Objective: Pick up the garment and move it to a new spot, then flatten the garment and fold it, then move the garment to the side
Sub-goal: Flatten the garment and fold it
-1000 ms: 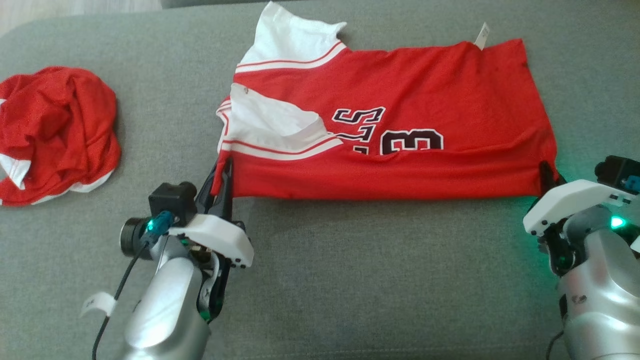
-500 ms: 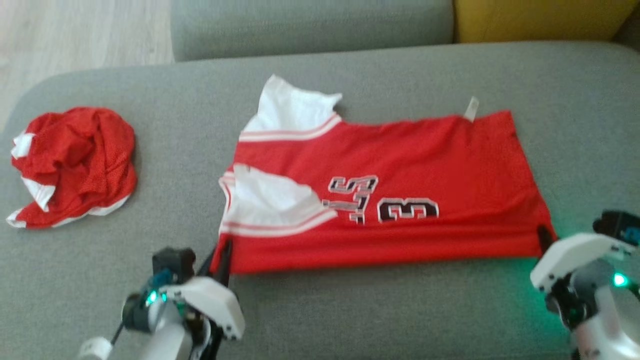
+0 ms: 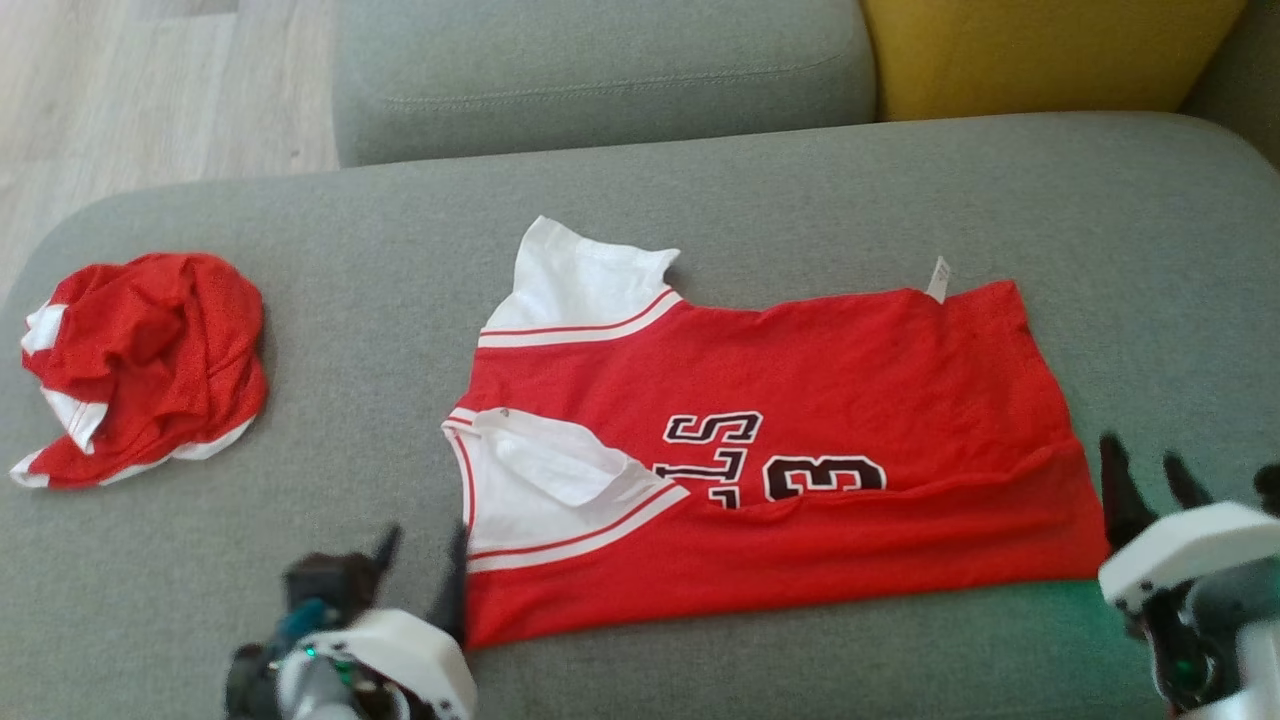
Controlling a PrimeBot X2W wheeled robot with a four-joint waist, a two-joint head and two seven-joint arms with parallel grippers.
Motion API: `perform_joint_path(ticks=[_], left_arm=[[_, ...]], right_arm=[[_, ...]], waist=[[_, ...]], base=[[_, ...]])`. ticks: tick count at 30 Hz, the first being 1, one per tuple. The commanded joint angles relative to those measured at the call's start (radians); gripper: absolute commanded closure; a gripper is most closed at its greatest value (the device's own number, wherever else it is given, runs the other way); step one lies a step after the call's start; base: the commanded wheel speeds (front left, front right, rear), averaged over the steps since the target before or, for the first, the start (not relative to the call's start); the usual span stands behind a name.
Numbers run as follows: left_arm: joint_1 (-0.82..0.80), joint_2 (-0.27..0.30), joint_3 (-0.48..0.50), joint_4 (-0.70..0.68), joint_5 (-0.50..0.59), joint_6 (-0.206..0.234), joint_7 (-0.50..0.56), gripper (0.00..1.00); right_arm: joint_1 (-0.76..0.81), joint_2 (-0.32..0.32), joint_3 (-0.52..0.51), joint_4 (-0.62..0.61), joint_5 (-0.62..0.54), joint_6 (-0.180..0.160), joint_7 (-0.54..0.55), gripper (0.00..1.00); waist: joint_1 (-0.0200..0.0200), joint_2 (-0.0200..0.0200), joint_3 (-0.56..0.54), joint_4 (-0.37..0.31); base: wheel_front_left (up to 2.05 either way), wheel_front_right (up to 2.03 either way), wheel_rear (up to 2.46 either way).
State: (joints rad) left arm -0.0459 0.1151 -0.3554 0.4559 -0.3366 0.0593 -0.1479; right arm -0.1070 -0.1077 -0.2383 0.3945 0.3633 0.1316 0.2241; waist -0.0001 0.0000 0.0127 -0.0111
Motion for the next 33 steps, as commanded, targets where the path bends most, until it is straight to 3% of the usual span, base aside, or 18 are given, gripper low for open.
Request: perform_joint_path(ticks=[1,6,11,19,24,29,33], left_arm=[[-0.037,0.008,0.052,-0.042,-0.009,0.012,-0.034,0.0],[-0.054,-0.005,0.127,-0.137,0.0,0.057,-0.111,0.0],[-0.026,-0.047,0.24,-0.318,0.002,0.03,-0.113,0.0],[-0.089,-0.058,0.212,-0.24,0.056,-0.028,-0.112,0.0],[-0.263,-0.02,0.188,-0.136,0.096,-0.038,-0.038,0.0],[-0.527,0.078,0.134,-0.018,0.146,-0.122,0.135,0.0],[-0.654,0.132,0.109,0.045,0.152,-0.159,0.232,0.0]], right_arm=[[-0.021,-0.001,0.023,-0.057,0.017,-0.001,-0.03,0.0],[0.029,-0.008,0.145,-0.158,0.056,-0.001,-0.214,0.0],[0.047,-0.047,0.249,-0.179,0.092,-0.001,-0.384,0.0],[-0.017,-0.098,0.309,-0.17,0.124,-0.001,-0.446,0.0],[-0.099,-0.099,0.319,-0.189,0.112,-0.001,-0.439,0.0],[-0.191,-0.104,0.34,-0.23,0.093,-0.001,-0.411,0.0],[-0.243,-0.116,0.376,-0.256,0.08,-0.001,-0.393,0.0]], waist=[[0.0001,0.0,-0.005,-0.006],[0.0001,0.0,-0.005,-0.012],[0.0001,0.0,0.009,-0.019],[0.0001,0.0,0.074,-0.044],[0.0001,0.0,0.179,-0.081],[0.0001,0.0,0.313,-0.146],[0.0001,0.0,0.371,-0.185]], base=[[0.0,0.0,0.0],[0.0,0.0,0.0],[0.0,0.0,0.0],[0.0,0.0,0.0],[0.0,0.0,0.0],[0.0,0.0,0.0],[0.0,0.0,0.0]])
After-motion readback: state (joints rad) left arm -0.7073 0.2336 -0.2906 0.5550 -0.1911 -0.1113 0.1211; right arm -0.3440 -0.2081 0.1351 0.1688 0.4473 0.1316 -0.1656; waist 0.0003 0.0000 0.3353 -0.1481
